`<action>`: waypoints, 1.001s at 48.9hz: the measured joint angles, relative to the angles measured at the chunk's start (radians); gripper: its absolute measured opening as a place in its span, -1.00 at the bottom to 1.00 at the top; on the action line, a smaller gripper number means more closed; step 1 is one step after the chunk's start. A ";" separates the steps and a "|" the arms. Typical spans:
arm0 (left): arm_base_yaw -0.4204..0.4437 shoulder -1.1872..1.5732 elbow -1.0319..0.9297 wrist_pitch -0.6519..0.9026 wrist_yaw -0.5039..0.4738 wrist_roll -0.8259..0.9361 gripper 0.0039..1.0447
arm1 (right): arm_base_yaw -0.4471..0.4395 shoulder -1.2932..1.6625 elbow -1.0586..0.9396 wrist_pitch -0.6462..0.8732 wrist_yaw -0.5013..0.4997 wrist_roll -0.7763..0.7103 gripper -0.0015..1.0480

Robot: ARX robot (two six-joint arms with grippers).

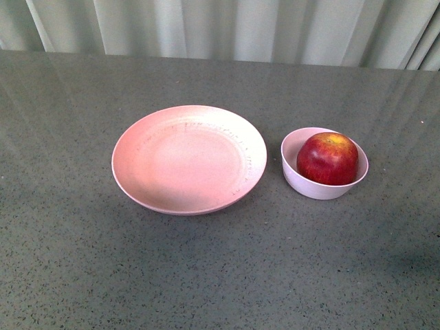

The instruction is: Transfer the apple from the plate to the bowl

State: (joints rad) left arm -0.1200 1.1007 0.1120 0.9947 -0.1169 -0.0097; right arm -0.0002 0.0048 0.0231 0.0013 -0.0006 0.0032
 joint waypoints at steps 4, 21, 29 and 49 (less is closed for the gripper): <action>0.016 -0.047 -0.035 -0.035 0.017 0.000 -0.97 | 0.000 0.000 0.000 0.000 0.000 0.000 0.83; 0.115 -0.289 -0.083 -0.223 0.111 0.002 -0.97 | 0.000 0.000 0.000 0.000 0.000 0.000 0.83; 0.116 -0.416 -0.097 -0.332 0.117 0.002 -0.97 | 0.000 0.000 0.000 0.000 0.000 0.000 0.83; 0.116 -0.680 -0.097 -0.576 0.117 0.002 -0.97 | 0.000 0.000 0.000 0.000 0.001 0.000 0.83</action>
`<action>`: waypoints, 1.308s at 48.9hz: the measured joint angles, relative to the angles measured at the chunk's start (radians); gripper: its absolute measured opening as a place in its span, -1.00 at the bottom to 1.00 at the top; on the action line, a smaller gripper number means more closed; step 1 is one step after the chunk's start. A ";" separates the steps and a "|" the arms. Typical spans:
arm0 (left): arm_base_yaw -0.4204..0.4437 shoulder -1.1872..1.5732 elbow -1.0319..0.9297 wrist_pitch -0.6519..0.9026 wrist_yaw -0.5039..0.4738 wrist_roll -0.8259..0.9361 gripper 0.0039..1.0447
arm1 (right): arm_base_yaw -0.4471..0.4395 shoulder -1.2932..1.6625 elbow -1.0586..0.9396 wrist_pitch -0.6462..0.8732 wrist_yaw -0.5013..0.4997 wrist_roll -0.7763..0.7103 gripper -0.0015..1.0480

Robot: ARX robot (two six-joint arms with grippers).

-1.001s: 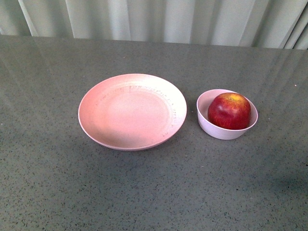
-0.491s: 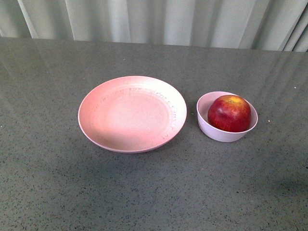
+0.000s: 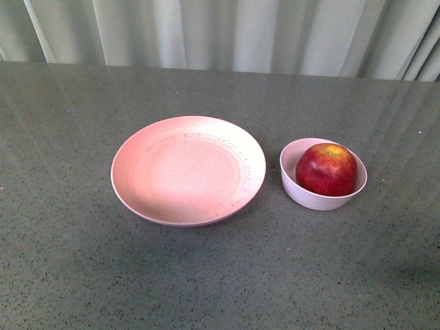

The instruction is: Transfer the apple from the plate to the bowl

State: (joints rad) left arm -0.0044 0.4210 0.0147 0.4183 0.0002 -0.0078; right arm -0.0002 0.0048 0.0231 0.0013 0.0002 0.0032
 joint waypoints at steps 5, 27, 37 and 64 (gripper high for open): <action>0.000 -0.055 0.000 -0.053 0.000 0.000 -0.97 | 0.000 0.000 0.000 0.000 0.000 0.000 0.83; 0.000 -0.229 0.000 -0.224 0.000 0.000 -0.97 | 0.000 0.000 0.000 0.000 0.000 0.000 0.83; 0.000 -0.371 0.000 -0.399 0.000 0.000 -0.97 | 0.000 0.000 0.000 0.000 0.000 0.000 0.83; 0.001 -0.406 0.000 -0.418 0.000 0.000 -0.85 | 0.000 0.000 0.000 0.000 0.000 0.000 0.83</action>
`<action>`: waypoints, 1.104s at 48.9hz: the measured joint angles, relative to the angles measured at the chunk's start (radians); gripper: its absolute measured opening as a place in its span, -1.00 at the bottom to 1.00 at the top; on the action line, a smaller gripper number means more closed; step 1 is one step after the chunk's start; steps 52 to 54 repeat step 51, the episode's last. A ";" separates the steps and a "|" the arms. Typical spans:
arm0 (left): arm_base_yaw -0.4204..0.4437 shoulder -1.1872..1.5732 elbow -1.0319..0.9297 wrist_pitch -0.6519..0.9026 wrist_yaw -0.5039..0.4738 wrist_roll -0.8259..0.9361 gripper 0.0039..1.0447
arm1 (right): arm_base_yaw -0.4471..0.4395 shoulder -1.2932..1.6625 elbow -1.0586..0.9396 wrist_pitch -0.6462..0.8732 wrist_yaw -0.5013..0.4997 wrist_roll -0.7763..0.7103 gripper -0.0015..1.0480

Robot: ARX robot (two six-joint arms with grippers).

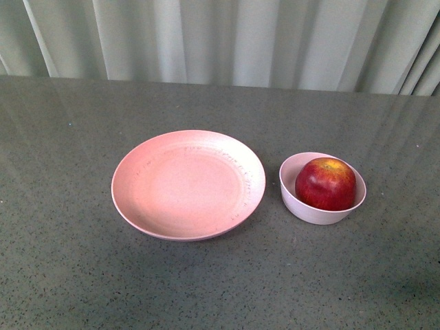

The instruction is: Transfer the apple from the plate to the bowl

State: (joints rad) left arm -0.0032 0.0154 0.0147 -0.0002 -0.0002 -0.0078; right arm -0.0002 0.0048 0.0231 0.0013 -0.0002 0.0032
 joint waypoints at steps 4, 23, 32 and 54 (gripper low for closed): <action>0.000 0.000 0.000 0.000 0.000 0.000 -0.61 | 0.000 0.000 0.000 0.000 0.000 0.000 0.83; 0.000 0.000 0.000 0.000 0.000 0.002 0.86 | 0.000 0.000 0.000 0.000 0.000 0.000 0.83; 0.000 0.000 0.000 0.000 0.000 0.002 0.83 | 0.000 0.000 0.000 0.000 0.000 0.000 0.83; 0.000 0.000 0.000 0.000 0.000 0.002 0.83 | 0.000 0.000 0.000 0.000 0.000 0.000 0.83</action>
